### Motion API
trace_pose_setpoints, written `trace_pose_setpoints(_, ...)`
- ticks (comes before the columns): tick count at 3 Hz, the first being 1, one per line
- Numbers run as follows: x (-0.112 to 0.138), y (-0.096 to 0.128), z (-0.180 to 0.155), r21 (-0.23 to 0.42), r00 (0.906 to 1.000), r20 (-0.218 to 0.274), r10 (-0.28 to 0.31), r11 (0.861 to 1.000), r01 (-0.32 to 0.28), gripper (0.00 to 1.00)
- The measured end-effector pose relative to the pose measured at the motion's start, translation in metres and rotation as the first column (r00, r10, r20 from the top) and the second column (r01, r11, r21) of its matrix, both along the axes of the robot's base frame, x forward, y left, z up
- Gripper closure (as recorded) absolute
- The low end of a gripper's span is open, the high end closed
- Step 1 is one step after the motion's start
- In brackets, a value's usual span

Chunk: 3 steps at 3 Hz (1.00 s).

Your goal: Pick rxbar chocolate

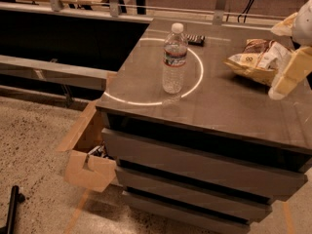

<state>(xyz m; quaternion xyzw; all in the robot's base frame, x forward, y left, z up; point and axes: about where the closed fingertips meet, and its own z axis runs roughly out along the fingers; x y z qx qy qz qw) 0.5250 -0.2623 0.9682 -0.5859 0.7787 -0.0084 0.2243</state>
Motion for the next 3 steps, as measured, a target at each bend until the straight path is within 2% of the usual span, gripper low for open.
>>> trace_pose_setpoints(1, 0.067, -0.046, -0.031, 0.154, 0.9991, 0.012, -0.04, 0.987, 0.038, 0.0)
trace_pose_setpoints(2, 0.112, -0.064, -0.057, 0.291, 0.996, 0.014, -0.088, 0.953, 0.08, 0.0)
trace_pose_setpoints(3, 0.14, -0.066, -0.03, 0.402, 0.9861, 0.079, -0.146, 0.91, 0.103, 0.0)
